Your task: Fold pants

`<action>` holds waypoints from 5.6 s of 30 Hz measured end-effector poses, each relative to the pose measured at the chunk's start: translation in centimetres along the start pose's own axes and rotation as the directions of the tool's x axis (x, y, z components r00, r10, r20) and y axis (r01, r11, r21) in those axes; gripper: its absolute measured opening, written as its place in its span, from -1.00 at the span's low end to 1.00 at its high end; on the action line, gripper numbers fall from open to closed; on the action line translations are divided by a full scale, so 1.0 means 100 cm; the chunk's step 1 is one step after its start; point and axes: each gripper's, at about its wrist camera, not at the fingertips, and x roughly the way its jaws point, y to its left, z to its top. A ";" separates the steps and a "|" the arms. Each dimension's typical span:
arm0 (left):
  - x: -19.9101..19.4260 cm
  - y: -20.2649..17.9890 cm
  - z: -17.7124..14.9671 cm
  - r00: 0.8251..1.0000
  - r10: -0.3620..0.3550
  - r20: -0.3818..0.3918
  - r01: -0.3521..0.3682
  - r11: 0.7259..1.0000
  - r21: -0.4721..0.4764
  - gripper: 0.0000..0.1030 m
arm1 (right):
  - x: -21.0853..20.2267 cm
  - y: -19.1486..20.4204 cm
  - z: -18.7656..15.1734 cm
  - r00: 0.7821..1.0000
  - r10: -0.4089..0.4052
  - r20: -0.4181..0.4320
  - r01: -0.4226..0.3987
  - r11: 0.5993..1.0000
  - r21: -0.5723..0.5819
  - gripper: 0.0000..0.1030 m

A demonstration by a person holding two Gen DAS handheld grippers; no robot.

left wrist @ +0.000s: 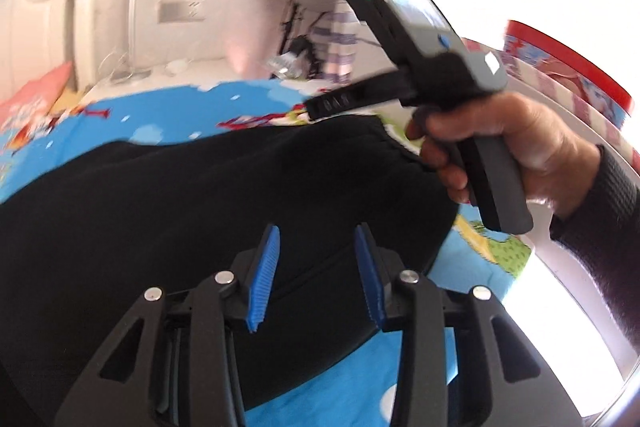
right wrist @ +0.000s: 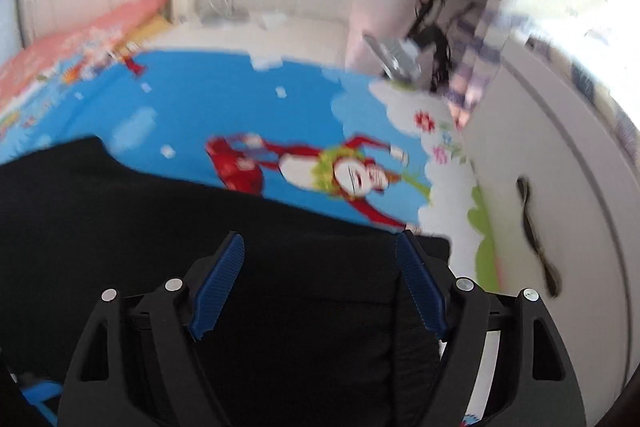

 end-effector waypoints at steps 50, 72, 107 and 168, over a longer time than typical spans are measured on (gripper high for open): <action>-0.091 0.198 -0.054 0.847 0.511 -0.144 -0.527 0.773 -0.354 0.95 | -0.041 0.072 -0.064 0.986 0.146 0.077 -0.161 0.952 0.261 0.91; -0.367 0.415 -0.199 0.796 0.603 -0.062 -0.230 0.205 -0.951 -0.20 | -0.065 0.200 -0.110 0.963 0.251 0.094 -0.252 0.968 -0.002 0.87; -0.195 0.289 -0.106 0.741 0.617 -0.265 -0.671 0.660 -0.338 -0.19 | -0.068 0.202 -0.103 0.965 0.262 0.025 -0.264 0.963 0.060 0.90; -0.389 0.404 -0.181 0.781 0.623 -0.054 -0.284 0.276 -0.918 -0.01 | -0.084 0.334 0.003 0.846 0.524 0.094 -0.509 0.848 -0.145 0.86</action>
